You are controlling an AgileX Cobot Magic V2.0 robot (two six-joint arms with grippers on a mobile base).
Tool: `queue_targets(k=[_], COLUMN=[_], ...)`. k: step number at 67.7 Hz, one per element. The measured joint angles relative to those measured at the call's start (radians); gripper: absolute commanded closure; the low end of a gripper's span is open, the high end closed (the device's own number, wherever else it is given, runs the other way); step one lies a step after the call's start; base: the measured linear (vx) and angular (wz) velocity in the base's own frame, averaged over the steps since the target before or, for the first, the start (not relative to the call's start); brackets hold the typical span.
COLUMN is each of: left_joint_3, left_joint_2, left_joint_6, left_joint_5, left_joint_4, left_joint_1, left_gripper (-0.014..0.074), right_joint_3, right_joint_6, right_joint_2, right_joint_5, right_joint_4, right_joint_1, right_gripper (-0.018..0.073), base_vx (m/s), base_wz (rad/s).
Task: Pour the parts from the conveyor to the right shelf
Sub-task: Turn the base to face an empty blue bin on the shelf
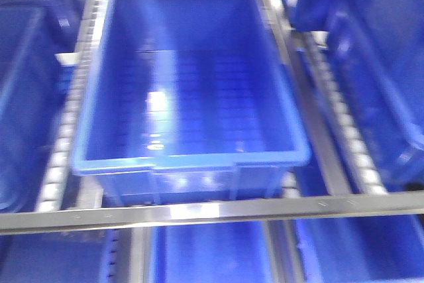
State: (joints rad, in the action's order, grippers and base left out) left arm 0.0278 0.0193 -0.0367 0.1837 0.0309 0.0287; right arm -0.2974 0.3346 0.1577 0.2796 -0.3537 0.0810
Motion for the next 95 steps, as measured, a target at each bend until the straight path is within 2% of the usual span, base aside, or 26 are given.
queue_targets(k=[39,95], left_joint_3=[0.0,0.0], left_joint_2=[0.0,0.0], left_joint_6=[0.0,0.0], left_joint_5=[0.0,0.0], left_joint_4=[0.0,0.0], left_joint_1=[0.0,0.0], left_gripper=[0.0603,0.0603], right_joint_3=[0.0,0.0], right_joint_6=[0.0,0.0], right_joint_2=[0.0,0.0], right_joint_5=[0.0,0.0], right_joint_4=[0.0,0.0], right_joint_1=[0.0,0.0], right_gripper=[0.0564,0.0564], base_vx=[0.09,0.13], base_wz=[0.19,-0.07])
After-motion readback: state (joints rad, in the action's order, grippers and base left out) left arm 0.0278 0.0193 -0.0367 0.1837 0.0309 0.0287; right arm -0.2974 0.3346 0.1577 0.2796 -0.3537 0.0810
